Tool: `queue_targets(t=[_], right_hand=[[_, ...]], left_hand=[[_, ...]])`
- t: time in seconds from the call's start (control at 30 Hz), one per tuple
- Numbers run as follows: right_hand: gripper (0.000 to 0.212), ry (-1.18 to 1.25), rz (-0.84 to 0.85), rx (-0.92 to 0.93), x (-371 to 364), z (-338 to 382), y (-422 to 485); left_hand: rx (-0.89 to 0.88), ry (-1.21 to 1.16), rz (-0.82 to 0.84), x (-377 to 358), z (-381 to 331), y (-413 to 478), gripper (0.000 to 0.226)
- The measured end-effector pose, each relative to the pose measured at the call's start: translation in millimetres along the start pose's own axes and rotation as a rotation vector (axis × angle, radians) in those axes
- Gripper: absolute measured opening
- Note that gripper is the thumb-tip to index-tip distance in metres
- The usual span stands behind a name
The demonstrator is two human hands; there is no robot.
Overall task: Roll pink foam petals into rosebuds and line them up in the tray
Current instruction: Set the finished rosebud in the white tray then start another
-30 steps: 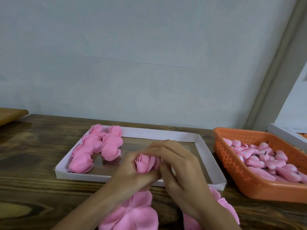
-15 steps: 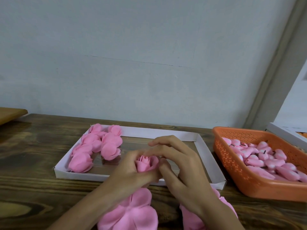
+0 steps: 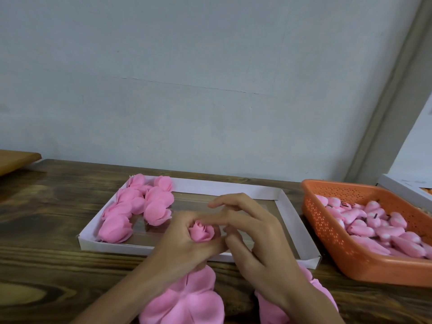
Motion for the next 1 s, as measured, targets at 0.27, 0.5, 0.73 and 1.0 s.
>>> queue_targets(t=[0.27,0.5,0.73,1.0], right_hand=[[0.042,-0.032,0.074,0.005,-7,4,0],[0.042,0.103,0.028,-0.025,-1,1,1],[0.017,0.387,-0.192,-0.375,-15,-30,-11],[0.027,0.542,-0.181,-0.520,-45,-41,-19]], left_hand=[[0.021,0.027,-0.043,4,8,1,0.032],[0.002,-0.015,-0.018,3,4,2,0.042],[0.157,-0.414,-0.228,29,18,4,0.044],[0.391,-0.685,-0.244,11,42,-2,0.035]])
Point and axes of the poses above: each hand's wrist, its own y-axis towards the middle knuckle, its own x-axis out of the back of the hand, z = x × y, the point moved 10 cm from there along y, towards the middle knuckle, and after that the axes turned 4 degrees about y, right-handed, at the moved point
